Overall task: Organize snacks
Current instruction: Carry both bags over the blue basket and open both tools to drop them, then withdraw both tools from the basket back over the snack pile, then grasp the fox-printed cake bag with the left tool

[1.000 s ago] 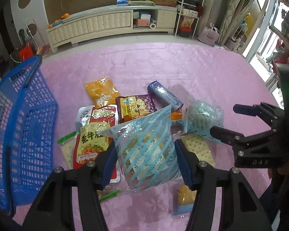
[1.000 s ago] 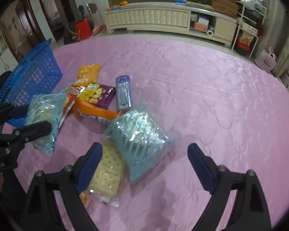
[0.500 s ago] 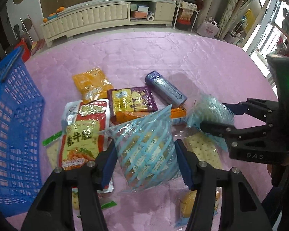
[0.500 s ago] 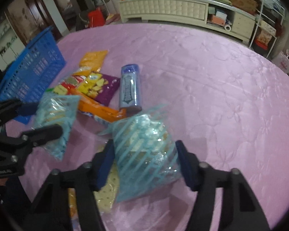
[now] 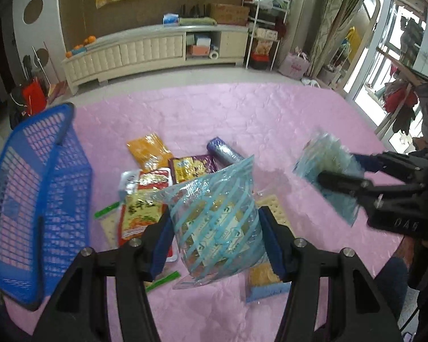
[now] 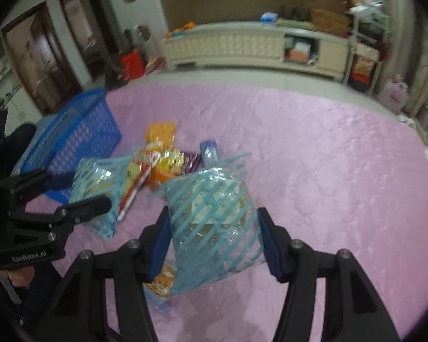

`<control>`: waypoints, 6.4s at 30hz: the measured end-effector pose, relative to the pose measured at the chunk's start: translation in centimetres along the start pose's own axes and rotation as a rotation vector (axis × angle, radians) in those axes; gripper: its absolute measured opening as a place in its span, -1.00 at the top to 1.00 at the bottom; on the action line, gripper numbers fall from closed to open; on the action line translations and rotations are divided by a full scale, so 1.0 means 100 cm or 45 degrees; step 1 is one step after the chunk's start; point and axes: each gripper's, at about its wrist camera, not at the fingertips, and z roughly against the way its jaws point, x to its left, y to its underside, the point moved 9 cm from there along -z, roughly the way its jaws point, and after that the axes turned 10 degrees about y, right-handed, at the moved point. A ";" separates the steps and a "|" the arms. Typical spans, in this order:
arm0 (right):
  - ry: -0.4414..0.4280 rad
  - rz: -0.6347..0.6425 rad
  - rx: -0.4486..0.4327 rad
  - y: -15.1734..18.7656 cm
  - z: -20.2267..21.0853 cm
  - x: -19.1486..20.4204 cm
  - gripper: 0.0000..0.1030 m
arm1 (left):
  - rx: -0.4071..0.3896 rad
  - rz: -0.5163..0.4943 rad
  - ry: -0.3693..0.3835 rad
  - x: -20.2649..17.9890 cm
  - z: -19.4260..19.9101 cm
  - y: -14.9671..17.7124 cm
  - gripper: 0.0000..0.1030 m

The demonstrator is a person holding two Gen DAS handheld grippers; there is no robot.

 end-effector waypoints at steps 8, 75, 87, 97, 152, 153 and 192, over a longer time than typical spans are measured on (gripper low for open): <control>0.101 -0.021 -0.118 -0.021 0.065 0.022 -0.21 | -0.104 0.004 0.028 0.015 0.064 -0.004 -0.07; -0.029 0.160 -0.045 -0.148 -0.025 0.241 -0.81 | -0.074 0.102 -0.134 0.262 0.127 -0.060 -0.41; -0.016 0.119 -0.069 -0.120 0.037 0.210 -0.81 | -0.111 0.038 -0.109 0.198 0.161 -0.041 -0.52; -0.027 0.075 -0.094 -0.093 0.070 0.187 -0.81 | -0.117 0.003 -0.076 0.149 0.170 -0.026 -0.54; 0.228 -0.217 -0.117 0.097 0.068 -0.010 -1.00 | -0.013 -0.240 0.124 -0.057 0.026 0.060 -0.83; 0.237 -0.223 -0.111 0.100 0.065 -0.014 -1.00 | 0.000 -0.239 0.116 -0.058 0.021 0.062 -1.00; 0.253 -0.306 0.157 0.159 0.009 -0.050 -1.00 | 0.424 -0.156 0.095 -0.051 -0.099 0.107 -0.01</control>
